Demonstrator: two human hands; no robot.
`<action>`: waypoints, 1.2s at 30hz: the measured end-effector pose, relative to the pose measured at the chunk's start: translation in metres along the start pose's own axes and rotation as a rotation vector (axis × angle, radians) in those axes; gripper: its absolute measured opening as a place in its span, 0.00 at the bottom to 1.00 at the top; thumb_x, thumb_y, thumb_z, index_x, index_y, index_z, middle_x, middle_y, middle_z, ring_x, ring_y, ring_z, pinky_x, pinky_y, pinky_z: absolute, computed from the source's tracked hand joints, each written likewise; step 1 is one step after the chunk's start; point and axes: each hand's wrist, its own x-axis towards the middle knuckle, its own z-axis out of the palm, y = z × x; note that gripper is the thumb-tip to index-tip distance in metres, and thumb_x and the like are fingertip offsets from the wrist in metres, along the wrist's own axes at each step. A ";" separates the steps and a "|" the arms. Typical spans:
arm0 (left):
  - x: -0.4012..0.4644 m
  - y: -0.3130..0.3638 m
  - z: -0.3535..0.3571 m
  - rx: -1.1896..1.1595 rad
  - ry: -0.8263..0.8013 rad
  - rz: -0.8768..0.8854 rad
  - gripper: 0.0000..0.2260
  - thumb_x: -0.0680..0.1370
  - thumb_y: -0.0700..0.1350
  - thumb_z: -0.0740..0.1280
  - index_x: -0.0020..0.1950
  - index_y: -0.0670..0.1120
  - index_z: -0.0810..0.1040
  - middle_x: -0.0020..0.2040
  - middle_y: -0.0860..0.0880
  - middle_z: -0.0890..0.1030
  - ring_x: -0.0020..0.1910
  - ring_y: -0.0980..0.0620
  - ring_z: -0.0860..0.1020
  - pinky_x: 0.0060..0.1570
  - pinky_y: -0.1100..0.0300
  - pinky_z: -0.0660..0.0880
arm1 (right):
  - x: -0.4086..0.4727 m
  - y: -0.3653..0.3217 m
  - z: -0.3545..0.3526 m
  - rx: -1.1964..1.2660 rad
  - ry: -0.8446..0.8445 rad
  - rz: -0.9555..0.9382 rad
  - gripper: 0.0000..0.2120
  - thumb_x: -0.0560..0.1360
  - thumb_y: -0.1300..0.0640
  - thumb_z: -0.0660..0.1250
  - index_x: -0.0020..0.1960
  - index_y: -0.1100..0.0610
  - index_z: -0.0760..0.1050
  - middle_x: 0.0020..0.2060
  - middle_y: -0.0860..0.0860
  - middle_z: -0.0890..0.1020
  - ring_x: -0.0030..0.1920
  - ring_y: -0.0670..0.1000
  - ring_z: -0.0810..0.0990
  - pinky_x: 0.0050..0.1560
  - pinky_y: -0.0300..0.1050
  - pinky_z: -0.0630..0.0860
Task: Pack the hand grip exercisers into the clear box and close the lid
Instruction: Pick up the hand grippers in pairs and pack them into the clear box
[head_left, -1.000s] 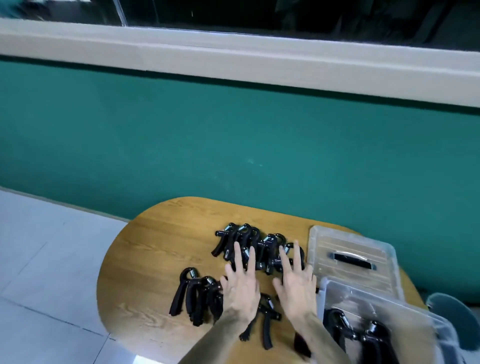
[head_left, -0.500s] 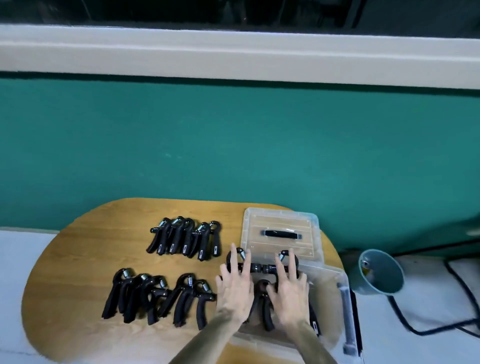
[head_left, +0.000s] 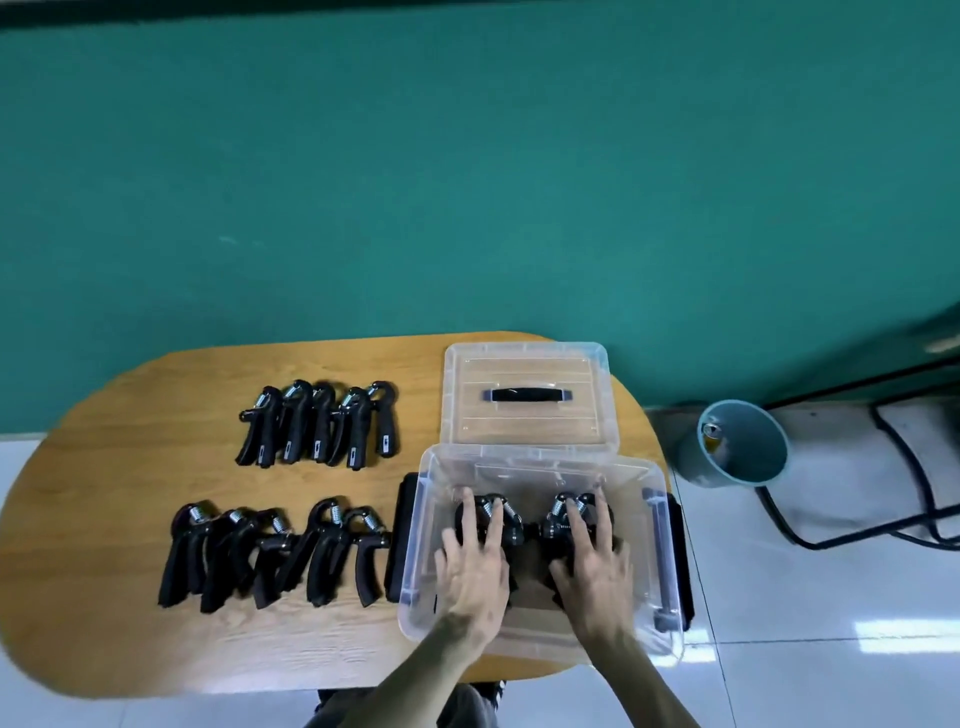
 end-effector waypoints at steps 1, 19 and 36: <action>0.005 0.001 0.006 -0.002 -0.012 0.003 0.34 0.85 0.44 0.56 0.83 0.57 0.38 0.82 0.45 0.31 0.64 0.46 0.66 0.63 0.51 0.67 | 0.004 0.004 0.004 0.003 -0.009 -0.002 0.40 0.69 0.57 0.71 0.78 0.48 0.61 0.82 0.53 0.48 0.49 0.63 0.73 0.53 0.59 0.75; 0.063 0.005 0.061 0.011 -0.024 -0.036 0.35 0.83 0.42 0.60 0.84 0.55 0.43 0.82 0.43 0.34 0.60 0.44 0.66 0.61 0.49 0.70 | 0.048 0.035 0.061 -0.005 -0.124 -0.097 0.38 0.75 0.62 0.68 0.80 0.52 0.54 0.80 0.58 0.47 0.63 0.73 0.68 0.60 0.71 0.73; 0.066 -0.001 0.068 0.052 -0.017 -0.013 0.40 0.80 0.36 0.66 0.83 0.57 0.46 0.80 0.43 0.30 0.62 0.45 0.66 0.61 0.49 0.72 | 0.048 0.037 0.062 -0.140 -0.024 -0.055 0.28 0.81 0.46 0.57 0.79 0.52 0.59 0.78 0.60 0.59 0.71 0.69 0.67 0.68 0.67 0.68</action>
